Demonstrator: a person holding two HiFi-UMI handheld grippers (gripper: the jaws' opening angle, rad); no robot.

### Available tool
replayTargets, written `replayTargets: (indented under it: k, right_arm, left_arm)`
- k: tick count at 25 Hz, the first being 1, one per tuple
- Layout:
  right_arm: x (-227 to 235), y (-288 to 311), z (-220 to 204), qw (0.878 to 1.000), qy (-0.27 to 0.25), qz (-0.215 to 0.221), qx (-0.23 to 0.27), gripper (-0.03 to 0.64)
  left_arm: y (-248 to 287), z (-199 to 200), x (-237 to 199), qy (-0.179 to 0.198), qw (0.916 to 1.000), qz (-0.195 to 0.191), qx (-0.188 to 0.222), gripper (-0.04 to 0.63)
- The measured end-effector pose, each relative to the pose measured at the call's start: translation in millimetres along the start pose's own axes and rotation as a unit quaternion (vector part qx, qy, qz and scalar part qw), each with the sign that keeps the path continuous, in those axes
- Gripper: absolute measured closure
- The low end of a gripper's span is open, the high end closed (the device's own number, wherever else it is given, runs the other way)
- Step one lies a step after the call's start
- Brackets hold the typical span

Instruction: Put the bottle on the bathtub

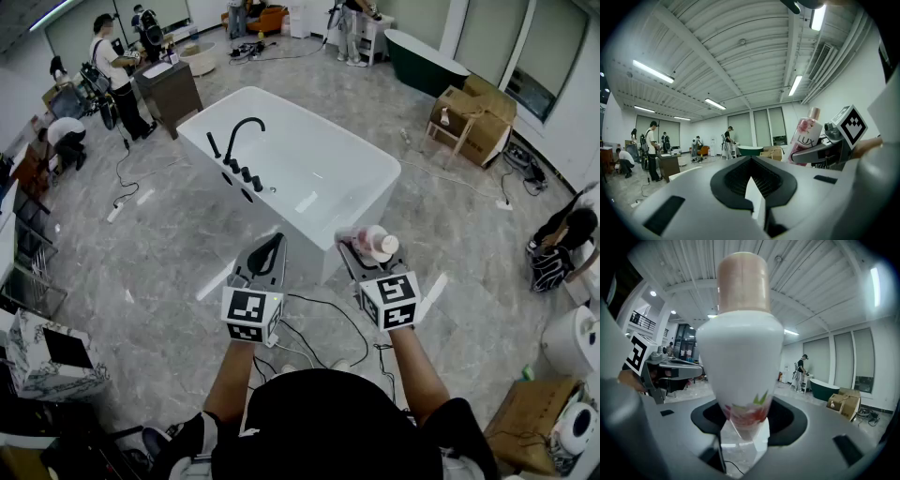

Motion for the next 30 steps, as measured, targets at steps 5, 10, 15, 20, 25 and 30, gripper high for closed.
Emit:
replayTargets:
  k: [5, 10, 15, 20, 25, 30]
  right_arm:
    - [20.3, -8.3, -7.3, 1.000, 0.011, 0.001, 0.000, 0.371]
    - [40.5, -16.6, -13.2, 1.000, 0.020, 0.014, 0.001, 0.371]
    - [50.6, -18.5, -25.4, 1.000, 0.007, 0.028, -0.008, 0.371]
    - [59.1, -25.6, -31.4, 0.999, 0.011, 0.040, -0.012, 0.371]
    - [61.2, -26.9, -37.0, 0.998, 0.016, 0.052, -0.018, 0.371]
    - [68.5, -22.5, -35.5, 0.998, 0.016, 0.059, -0.017, 0.371]
  left_arm:
    - [6.9, 1.1, 18.2, -0.001, 1.0000, 0.002, -0.004, 0.583]
    - [14.6, 2.1, 39.6, 0.001, 0.9999, 0.009, -0.008, 0.583]
    - [11.4, -10.2, 60.2, 0.001, 0.9996, 0.017, -0.023, 0.583]
    - [8.2, -13.6, 79.6, 0.000, 0.9991, 0.023, -0.034, 0.583]
    - [8.9, -13.0, 84.3, 0.002, 0.9987, 0.031, -0.039, 0.583]
    - [17.3, -8.9, 87.7, 0.006, 0.9987, 0.034, -0.037, 0.583]
Point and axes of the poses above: the fingertips, and each gripper's own axes: y forward along the fingers, x to its right, z out of its top, the point moved 6 cm from there along -y, backward along the fingers, and after that the axes turned 14 degrees about y, right-handed, at the moved point
